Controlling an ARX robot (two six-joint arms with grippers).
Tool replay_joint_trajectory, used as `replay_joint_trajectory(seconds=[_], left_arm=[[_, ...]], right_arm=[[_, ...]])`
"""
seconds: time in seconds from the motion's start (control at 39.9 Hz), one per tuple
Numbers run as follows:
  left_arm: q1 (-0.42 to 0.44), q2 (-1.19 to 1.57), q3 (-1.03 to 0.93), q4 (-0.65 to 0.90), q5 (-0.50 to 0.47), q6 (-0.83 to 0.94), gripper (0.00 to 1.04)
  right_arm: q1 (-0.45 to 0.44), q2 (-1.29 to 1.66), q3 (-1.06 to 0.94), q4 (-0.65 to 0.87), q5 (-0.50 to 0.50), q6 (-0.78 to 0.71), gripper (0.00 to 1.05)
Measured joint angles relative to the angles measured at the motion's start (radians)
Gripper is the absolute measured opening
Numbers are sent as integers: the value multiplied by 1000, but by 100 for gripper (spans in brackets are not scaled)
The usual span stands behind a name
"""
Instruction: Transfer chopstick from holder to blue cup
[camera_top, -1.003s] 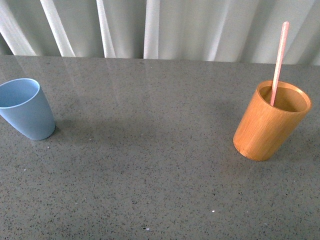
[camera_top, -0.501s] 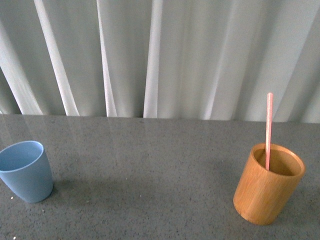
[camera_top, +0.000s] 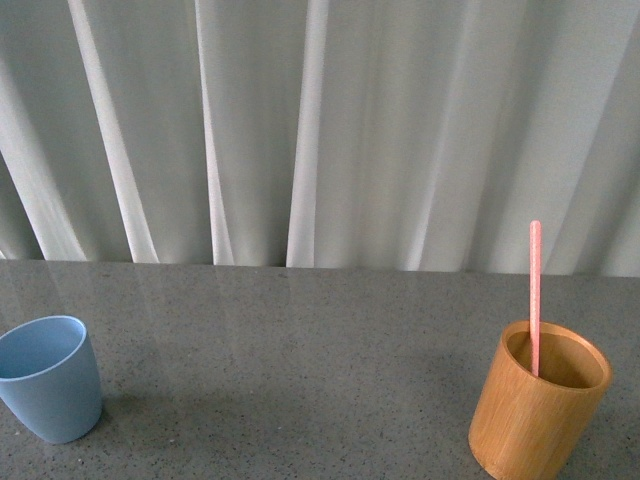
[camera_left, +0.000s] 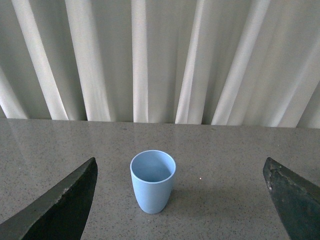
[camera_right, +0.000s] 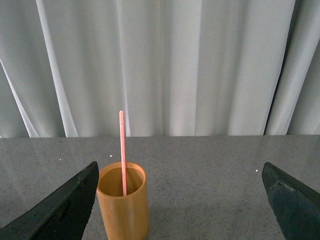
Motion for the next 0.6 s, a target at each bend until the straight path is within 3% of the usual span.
replay_joint_trajectory(seconds=[0.2, 0.33, 0.38, 0.45, 0.55, 0.6], left_arm=[[0, 0, 0, 0, -2, 0, 98], [-79, 133, 84, -230, -251, -190, 98], [-82, 185, 98, -266, -285, -265, 98], [-50, 301, 134, -236, -239, -350, 98], [-2, 546, 270, -189, -140, -321, 98], [3, 692, 357, -222, -32, -280, 98]], right_arm=[[0, 0, 0, 0, 0, 0, 95], [0, 0, 0, 0, 0, 0, 95], [0, 0, 0, 0, 0, 0, 95], [0, 0, 0, 0, 0, 0, 95], [0, 0, 0, 0, 0, 0, 95], [0, 0, 0, 0, 0, 0, 95]])
